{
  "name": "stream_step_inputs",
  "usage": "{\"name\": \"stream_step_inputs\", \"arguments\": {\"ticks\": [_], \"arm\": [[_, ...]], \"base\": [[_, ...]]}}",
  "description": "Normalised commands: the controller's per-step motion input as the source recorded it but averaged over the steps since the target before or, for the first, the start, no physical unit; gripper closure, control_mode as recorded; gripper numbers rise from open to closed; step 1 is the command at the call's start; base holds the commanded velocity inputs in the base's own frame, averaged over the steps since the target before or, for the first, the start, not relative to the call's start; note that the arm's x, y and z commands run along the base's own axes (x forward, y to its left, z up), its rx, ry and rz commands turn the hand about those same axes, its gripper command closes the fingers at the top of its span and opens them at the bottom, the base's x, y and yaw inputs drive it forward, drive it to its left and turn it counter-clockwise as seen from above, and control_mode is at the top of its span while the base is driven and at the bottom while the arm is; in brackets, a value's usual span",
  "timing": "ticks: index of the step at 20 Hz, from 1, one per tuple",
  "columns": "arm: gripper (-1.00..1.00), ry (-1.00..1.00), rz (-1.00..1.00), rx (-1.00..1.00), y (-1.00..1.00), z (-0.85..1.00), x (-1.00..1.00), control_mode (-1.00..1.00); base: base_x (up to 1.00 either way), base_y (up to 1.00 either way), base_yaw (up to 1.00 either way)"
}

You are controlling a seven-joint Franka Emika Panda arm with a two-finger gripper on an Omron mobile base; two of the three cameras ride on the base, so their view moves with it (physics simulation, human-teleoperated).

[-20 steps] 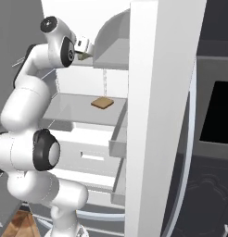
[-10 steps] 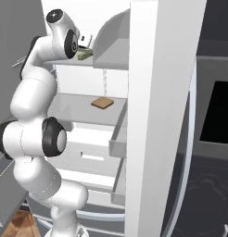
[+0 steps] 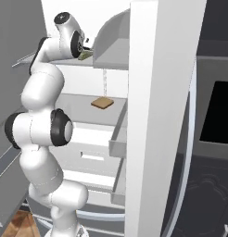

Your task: Retrieve the butter from the fridge and place it on a plate on the dining table. Then retrieve the butter knife by the fridge and place it near the plate.

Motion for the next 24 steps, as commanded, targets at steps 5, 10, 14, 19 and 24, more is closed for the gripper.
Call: {"name": "stream_step_inputs", "arguments": {"ticks": [5,10,14,19,24], "arm": [[-1.0,0.18,0.0,-0.04,0.0,0.0,0.5,-1.0],[-1.0,0.16,0.0,-0.01,0.0,-0.07,0.08,-1.0],[-1.0,0.07,0.0,0.0,0.0,-0.32,-0.01,-1.0],[1.0,0.0,0.0,0.0,0.0,-0.43,0.0,-1.0],[1.0,-0.08,0.0,0.0,0.05,-0.21,0.0,-1.0]], "base": [[0.0,0.0,0.0],[0.0,0.0,0.0],[0.0,0.0,0.0],[0.0,0.0,0.0],[0.0,0.0,0.0]]}}
